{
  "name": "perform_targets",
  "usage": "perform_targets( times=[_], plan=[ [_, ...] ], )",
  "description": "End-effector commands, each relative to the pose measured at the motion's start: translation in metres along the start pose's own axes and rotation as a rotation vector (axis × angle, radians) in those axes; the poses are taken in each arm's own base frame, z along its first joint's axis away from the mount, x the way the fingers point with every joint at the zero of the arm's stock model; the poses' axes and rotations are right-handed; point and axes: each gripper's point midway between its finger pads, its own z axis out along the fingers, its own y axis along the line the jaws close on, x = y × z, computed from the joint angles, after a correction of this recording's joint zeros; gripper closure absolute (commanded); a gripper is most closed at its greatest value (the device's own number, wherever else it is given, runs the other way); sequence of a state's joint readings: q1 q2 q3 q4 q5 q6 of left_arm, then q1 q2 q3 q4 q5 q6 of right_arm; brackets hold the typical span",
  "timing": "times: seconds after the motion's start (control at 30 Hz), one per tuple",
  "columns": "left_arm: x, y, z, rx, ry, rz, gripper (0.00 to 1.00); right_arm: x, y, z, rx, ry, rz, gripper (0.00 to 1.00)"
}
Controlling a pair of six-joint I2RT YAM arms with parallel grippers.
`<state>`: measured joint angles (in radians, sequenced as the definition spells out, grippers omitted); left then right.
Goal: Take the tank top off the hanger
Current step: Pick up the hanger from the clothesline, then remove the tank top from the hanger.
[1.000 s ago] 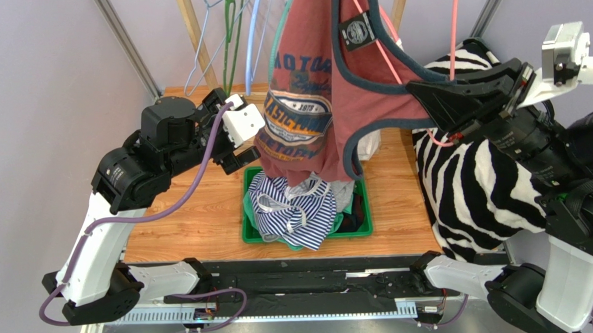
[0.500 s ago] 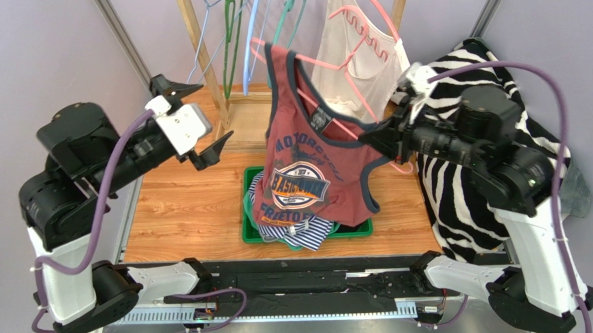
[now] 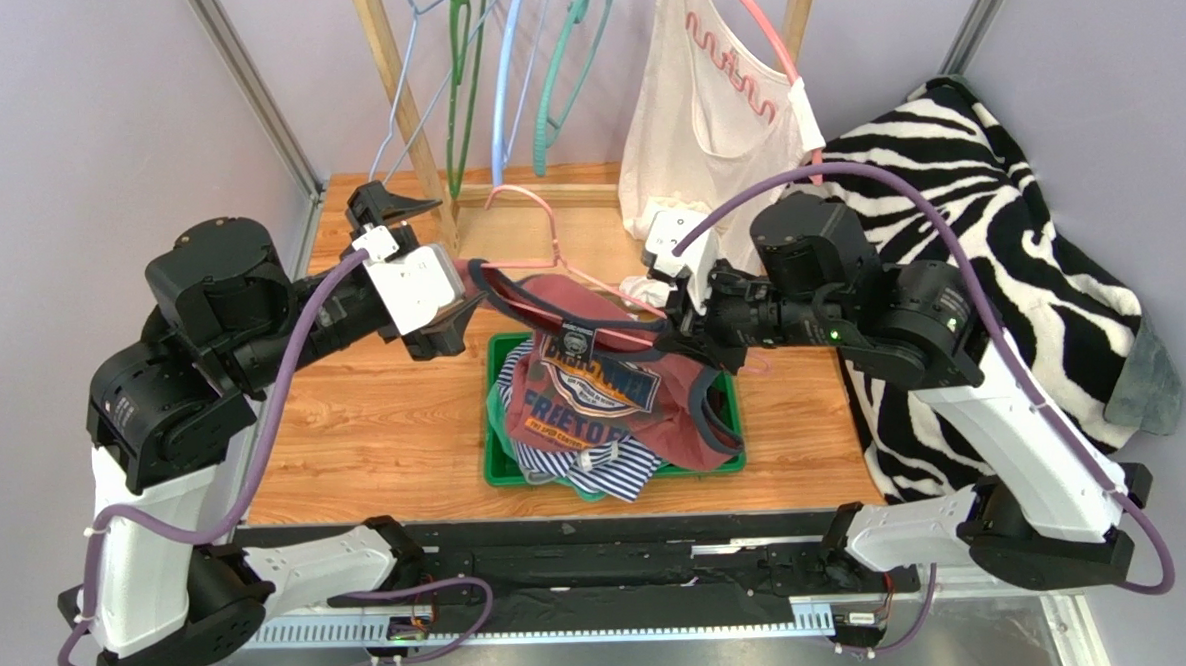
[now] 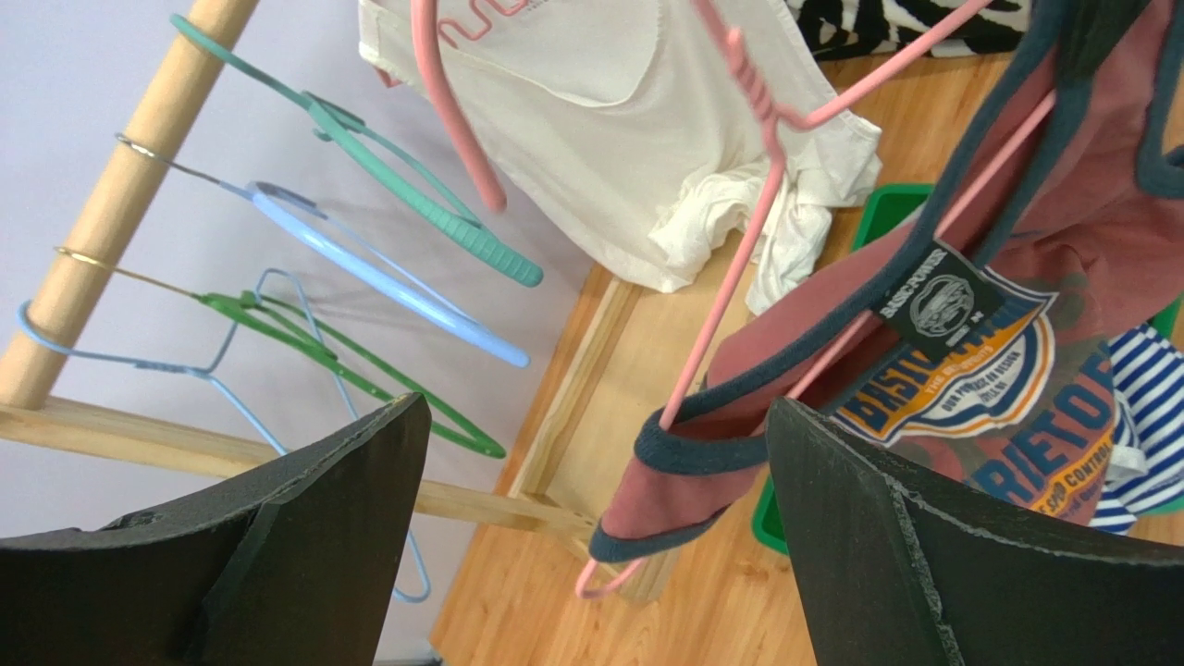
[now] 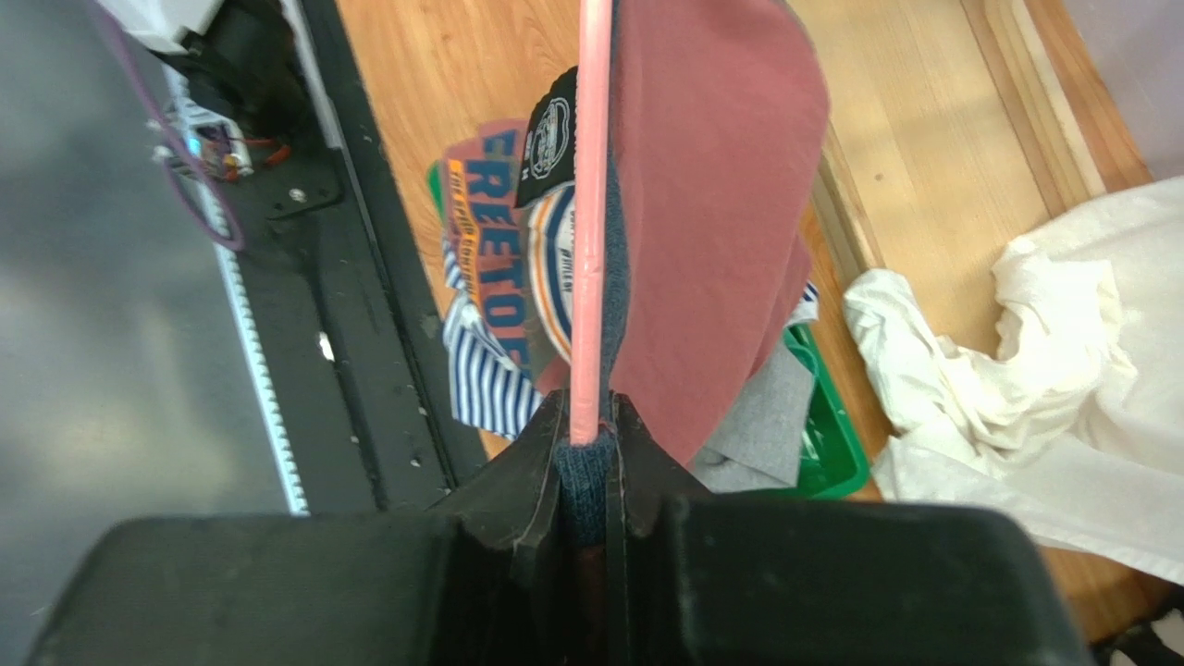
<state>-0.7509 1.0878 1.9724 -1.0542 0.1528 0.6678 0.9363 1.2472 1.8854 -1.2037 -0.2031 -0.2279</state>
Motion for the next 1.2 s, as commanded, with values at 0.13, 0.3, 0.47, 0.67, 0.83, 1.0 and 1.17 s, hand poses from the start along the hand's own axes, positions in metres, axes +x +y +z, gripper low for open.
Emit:
perform_targets(
  times=[0.13,0.3,0.47,0.67,0.83,1.0,1.17],
  plan=[
    [-0.012,-0.007,-0.018,0.028,-0.069,-0.024,0.01,-0.019,0.000,-0.040,0.052,-0.175,-0.161,1.00],
    [-0.018,-0.027,-0.023,0.133,-0.107,-0.027,0.01,-0.007,0.016,-0.051,-0.004,-0.229,-0.223,1.00],
    [-0.023,-0.038,-0.019,0.194,-0.135,-0.091,0.01,0.009,0.019,-0.050,-0.029,-0.181,-0.254,1.00],
    [-0.027,-0.029,-0.016,0.143,-0.149,-0.175,0.01,0.016,0.020,-0.043,-0.051,-0.145,-0.265,1.00],
    [-0.025,-0.044,-0.021,0.210,-0.151,-0.173,0.01,0.015,0.023,-0.042,-0.067,-0.148,-0.263,1.00],
    [-0.026,-0.073,-0.022,0.367,-0.172,-0.189,0.01,0.011,0.028,-0.044,-0.092,-0.160,-0.266,1.00],
    [-0.018,-0.093,-0.012,0.479,-0.153,-0.243,0.02,0.003,0.033,-0.046,-0.129,-0.173,-0.274,1.00]
  ],
)
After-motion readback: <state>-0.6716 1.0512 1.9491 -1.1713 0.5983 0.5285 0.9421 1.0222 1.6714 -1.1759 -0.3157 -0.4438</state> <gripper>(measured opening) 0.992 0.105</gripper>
